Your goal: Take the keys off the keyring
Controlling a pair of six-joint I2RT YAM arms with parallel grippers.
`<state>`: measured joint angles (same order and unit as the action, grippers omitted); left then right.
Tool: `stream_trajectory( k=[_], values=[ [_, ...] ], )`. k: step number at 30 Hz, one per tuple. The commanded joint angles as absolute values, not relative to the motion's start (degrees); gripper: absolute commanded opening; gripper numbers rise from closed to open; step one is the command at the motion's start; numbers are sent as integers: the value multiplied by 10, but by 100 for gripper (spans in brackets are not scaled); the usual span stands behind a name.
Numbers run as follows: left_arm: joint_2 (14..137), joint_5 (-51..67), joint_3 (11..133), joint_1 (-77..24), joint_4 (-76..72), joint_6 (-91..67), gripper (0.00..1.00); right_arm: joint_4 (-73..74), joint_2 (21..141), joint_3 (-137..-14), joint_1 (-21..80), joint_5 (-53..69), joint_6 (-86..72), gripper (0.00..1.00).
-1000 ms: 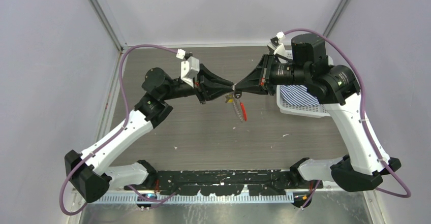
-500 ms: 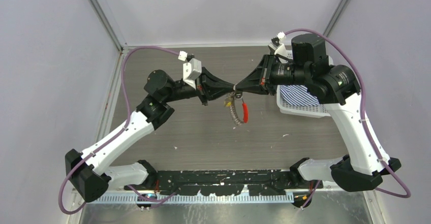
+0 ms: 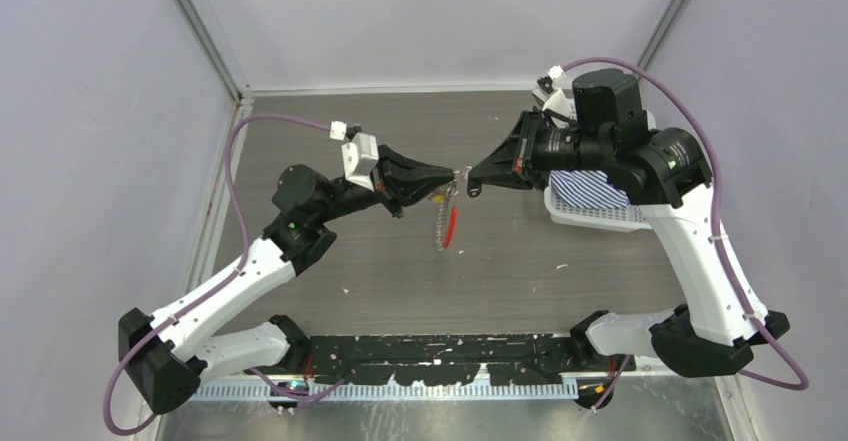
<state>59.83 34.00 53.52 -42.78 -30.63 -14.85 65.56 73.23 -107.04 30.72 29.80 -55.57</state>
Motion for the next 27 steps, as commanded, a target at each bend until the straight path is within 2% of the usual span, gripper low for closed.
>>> stream_trajectory(
  k=[1, 27],
  values=[
    [580, 311, 519, -425, -363, -153, 0, 634, 713, -1063, 293, 296, -543, 1],
    [596, 301, 499, -435, -464, -168, 0, 609, 719, -1034, 294, 321, -554, 1]
  ],
)
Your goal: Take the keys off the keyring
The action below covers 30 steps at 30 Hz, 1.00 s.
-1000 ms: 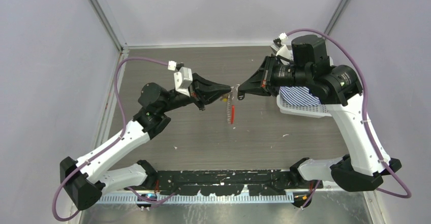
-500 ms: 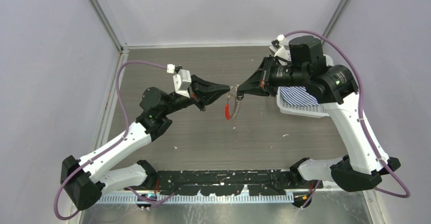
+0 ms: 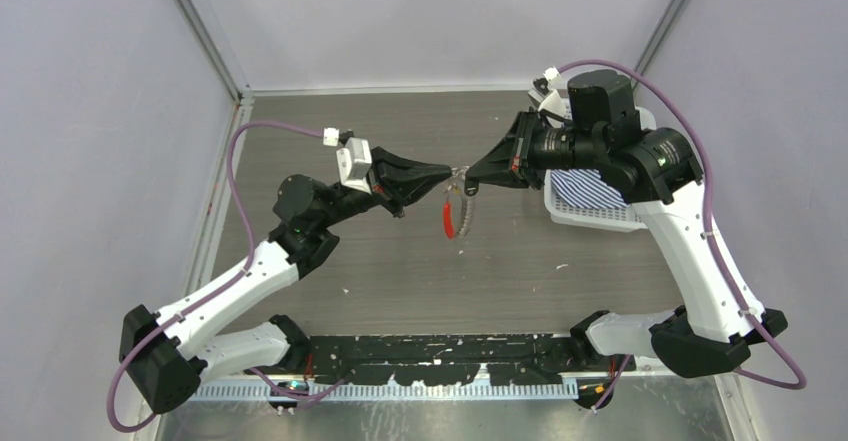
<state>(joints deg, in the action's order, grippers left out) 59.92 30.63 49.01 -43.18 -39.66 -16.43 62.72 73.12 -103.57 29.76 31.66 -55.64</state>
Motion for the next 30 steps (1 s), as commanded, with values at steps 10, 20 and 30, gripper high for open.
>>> stream_trajectory(
  k=[10, 20, 30],
  values=[
    [609, 303, 509, -443, -477, -171, 0, 603, 718, -1028, 293, 323, -553, 1],
    [600, 274, 494, -446, -474, -165, 0, 621, 720, -1035, 293, 307, -542, 1],
    [571, 202, 467, -446, -400, -154, 0, 702, 727, -1055, 293, 191, -477, 1]
  ],
)
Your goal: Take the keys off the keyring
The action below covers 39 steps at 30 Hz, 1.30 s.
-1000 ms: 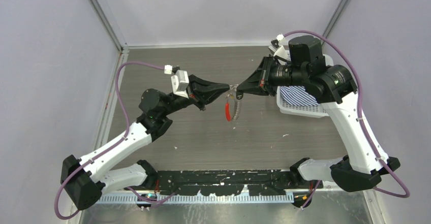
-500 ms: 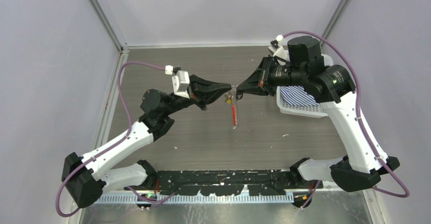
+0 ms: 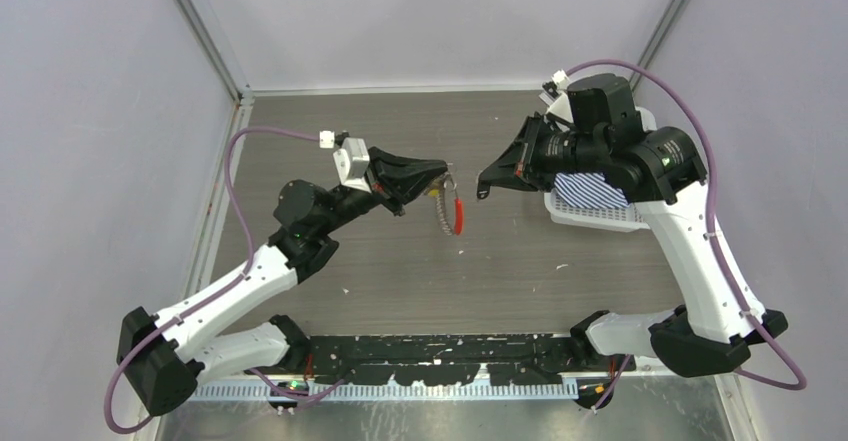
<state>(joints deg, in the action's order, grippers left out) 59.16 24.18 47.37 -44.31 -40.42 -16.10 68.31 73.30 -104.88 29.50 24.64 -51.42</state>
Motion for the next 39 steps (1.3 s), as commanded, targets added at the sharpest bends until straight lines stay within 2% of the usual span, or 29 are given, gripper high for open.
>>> stream_trajectory(
  k=[1, 7, 13, 21, 29, 39],
  values=[
    [569, 197, 465, -446, -393, -154, 0, 700, 726, -1047, 293, 182, -471, 1],
    [562, 154, 462, -446, -338, -159, 0, 642, 716, -959, 293, 91, -442, 1],
    [568, 117, 457, -446, -298, -173, 0, 499, 711, -824, 293, 4, -416, 1],
    [565, 87, 435, -446, -250, -178, 0, 326, 802, -709, 293, -55, -379, 1],
    [566, 66, 417, -445, -217, -184, 0, 192, 916, -668, 293, -54, -367, 1],
    [574, 50, 406, -445, -215, -185, 0, 160, 1006, -679, 289, -58, -343, 1]
  ],
)
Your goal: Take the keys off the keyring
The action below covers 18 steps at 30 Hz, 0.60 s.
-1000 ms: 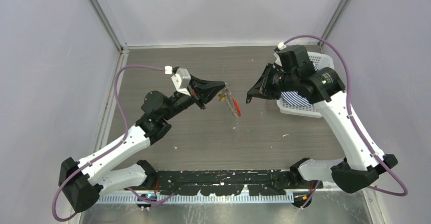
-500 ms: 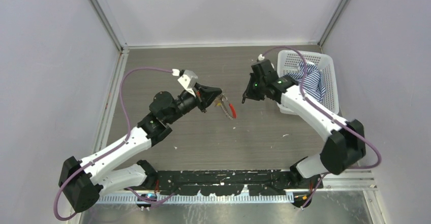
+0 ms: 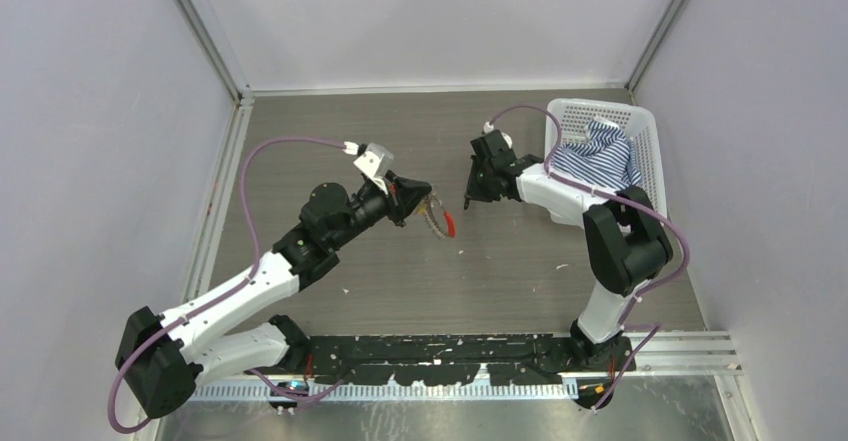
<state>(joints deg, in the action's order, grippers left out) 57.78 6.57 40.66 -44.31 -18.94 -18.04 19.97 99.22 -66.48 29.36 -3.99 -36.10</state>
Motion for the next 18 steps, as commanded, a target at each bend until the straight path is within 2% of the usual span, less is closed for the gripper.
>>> stream_trajectory(
  k=[1, 5, 7, 18],
  values=[
    [575, 49, 406, -445, -214, -185, 0, 159, 1012, -680, 289, -57, -342, 1],
    [573, 46, 406, -445, -210, -180, 0, 160, 1033, -688, 289, -54, -339, 1],
    [571, 44, 406, -445, -206, -178, 0, 161, 1037, -690, 288, -57, -339, 6],
    [570, 38, 395, -445, -207, -178, 0, 174, 1039, -693, 288, -63, -331, 19]
  ],
)
